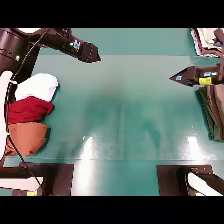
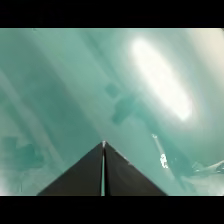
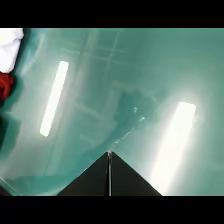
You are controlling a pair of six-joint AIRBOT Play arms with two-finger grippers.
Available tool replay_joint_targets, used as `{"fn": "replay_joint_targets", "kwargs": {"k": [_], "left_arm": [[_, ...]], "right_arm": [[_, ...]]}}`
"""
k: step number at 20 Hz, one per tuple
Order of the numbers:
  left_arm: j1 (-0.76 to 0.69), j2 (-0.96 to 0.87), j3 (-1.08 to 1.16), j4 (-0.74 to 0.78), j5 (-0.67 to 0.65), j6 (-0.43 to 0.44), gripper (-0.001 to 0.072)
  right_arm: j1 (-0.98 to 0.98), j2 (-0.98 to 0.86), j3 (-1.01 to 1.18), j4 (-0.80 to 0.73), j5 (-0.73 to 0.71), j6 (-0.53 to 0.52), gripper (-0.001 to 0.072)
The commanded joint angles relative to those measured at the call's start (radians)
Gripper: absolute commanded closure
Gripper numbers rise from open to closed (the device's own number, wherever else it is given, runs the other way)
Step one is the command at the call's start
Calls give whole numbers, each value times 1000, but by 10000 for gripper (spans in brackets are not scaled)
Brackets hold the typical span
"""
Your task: Fold the shirts.
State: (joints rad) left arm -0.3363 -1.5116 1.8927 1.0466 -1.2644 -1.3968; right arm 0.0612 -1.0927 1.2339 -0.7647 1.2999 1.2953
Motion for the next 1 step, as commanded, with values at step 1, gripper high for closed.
{"fn": "replay_joint_targets", "kwargs": {"k": [1], "left_arm": [[0,-1,1,0,0,0,684]], "right_arm": [[40,1,0,5,-13,-3,696]]}}
